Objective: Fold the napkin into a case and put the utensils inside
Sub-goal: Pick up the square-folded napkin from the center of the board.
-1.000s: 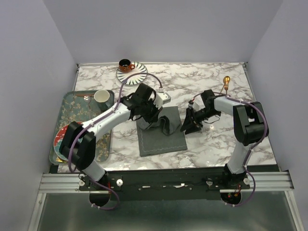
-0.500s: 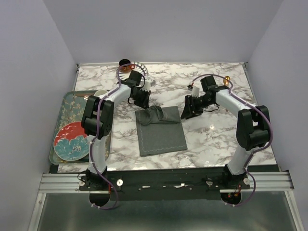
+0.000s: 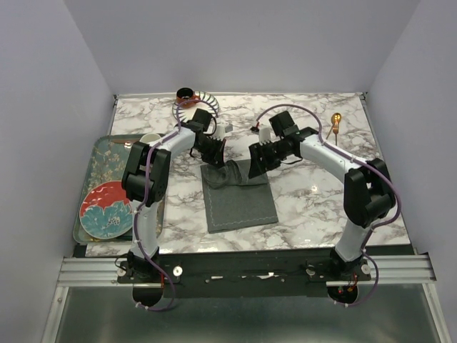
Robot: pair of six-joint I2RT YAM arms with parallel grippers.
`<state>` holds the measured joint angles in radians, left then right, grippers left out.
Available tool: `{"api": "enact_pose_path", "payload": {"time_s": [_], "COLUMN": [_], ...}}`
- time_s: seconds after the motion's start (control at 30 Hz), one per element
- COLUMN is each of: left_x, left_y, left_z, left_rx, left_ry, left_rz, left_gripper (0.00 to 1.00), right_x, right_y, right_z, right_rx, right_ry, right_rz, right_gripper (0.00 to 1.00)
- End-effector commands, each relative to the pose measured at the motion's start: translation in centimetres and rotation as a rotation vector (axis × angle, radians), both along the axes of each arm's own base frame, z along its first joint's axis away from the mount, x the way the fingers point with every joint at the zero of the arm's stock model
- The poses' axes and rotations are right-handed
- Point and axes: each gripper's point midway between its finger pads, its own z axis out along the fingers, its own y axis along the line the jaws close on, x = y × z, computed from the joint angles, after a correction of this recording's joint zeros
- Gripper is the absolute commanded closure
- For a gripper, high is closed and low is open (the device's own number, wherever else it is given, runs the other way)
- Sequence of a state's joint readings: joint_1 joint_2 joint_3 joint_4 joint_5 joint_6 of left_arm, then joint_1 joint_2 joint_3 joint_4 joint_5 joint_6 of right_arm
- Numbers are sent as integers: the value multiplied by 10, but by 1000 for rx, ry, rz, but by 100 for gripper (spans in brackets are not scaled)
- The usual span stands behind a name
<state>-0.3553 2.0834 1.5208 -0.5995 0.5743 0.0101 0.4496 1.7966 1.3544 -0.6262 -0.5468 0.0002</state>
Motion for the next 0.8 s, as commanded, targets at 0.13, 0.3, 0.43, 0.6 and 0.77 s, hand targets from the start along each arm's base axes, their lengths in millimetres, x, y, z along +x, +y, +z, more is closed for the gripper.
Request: {"api": "enact_pose_path", "payload": {"time_s": [0.13,0.3,0.43,0.6,0.77], "left_x": [-12,-12,-11,-8,-6], "left_y": [-4,-3,-2,-1,-2], "left_z": [7,7,7,8,9], "left_rx": [-46,-49,-49,-52,-57], "left_ry": [43,48,47,46,44], "left_rz": [15,11,8,10,13], "left_gripper": [100,100,100,100,100], "right_x": [-12,-1,6,1,-8], "right_y": [24,30,39,47,53], "right_z": [-10,-5,6,-1,-15], "right_rx": [-25,-33,-13,-69,-127], "right_ry": [-92,-283,-491,-608,-616], "right_rz": [32,144,273,436,504], "right_gripper": [32,25,25,25,24]}}
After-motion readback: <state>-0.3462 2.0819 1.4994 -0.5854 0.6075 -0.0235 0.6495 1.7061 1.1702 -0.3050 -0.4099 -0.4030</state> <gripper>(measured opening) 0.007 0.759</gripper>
